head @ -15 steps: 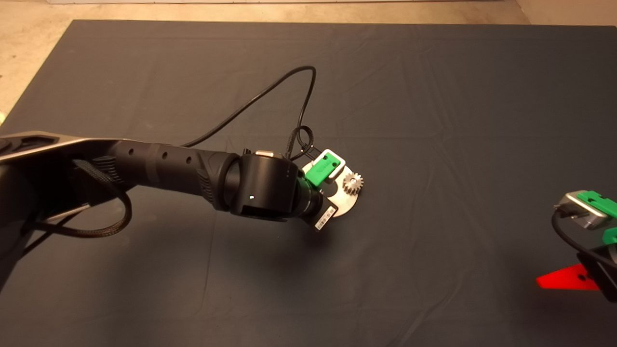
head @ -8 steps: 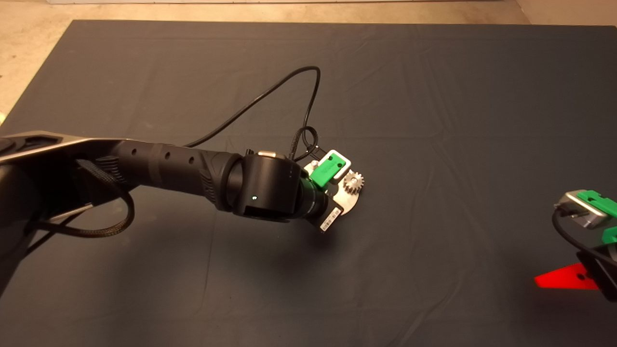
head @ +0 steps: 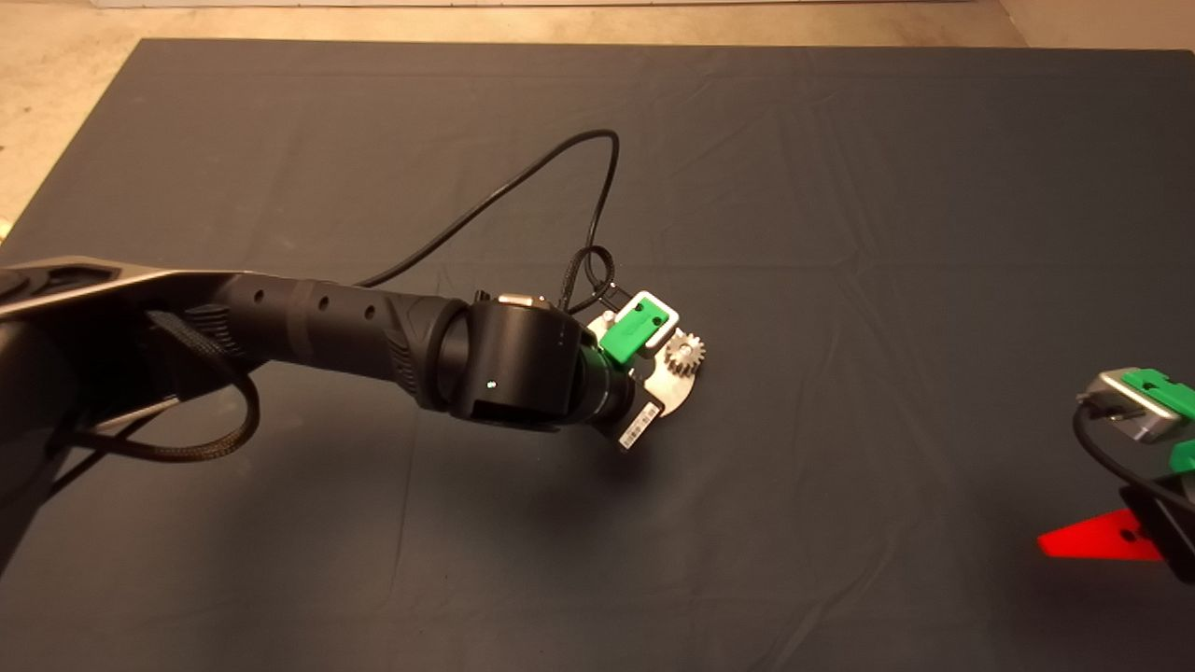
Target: Install three planetary gears onto the carrier pins
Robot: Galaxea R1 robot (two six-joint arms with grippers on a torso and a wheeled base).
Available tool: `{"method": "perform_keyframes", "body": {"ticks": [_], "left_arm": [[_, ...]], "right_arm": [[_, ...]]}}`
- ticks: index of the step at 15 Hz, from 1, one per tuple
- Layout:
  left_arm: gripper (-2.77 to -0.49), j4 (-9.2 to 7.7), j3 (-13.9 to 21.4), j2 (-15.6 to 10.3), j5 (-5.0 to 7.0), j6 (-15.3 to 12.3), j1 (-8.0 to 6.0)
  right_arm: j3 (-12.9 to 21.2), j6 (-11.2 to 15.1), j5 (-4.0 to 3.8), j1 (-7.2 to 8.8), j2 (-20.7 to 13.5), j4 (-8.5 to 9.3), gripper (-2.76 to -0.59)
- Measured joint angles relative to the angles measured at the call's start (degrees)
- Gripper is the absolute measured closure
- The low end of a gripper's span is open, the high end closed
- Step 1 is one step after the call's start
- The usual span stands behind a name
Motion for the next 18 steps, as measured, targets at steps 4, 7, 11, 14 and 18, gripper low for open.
{"method": "perform_keyframes", "body": {"ticks": [4,7,11,14,18], "left_arm": [[-0.55,-0.27,0.05,0.02,0.26,0.28,-0.02],[-0.55,-0.66,0.16,0.02,0.61,0.46,-0.05],[-0.55,-1.79,0.16,0.00,0.85,1.54,-0.33],[-0.55,-1.79,0.16,0.00,0.87,1.88,-0.33],[-0.55,-1.84,0.16,0.05,1.49,3.47,-0.33]], "right_arm": [[-0.01,-0.01,0.57,0.00,0.00,0.00,-1.34],[-0.02,0.00,0.61,0.00,-0.30,0.00,-1.34],[-0.02,0.00,0.61,0.00,-0.30,0.00,-1.34],[-0.02,-0.01,0.61,0.00,-0.30,0.00,-1.34],[-0.02,0.00,0.61,0.00,-0.30,0.00,-1.34]]}}
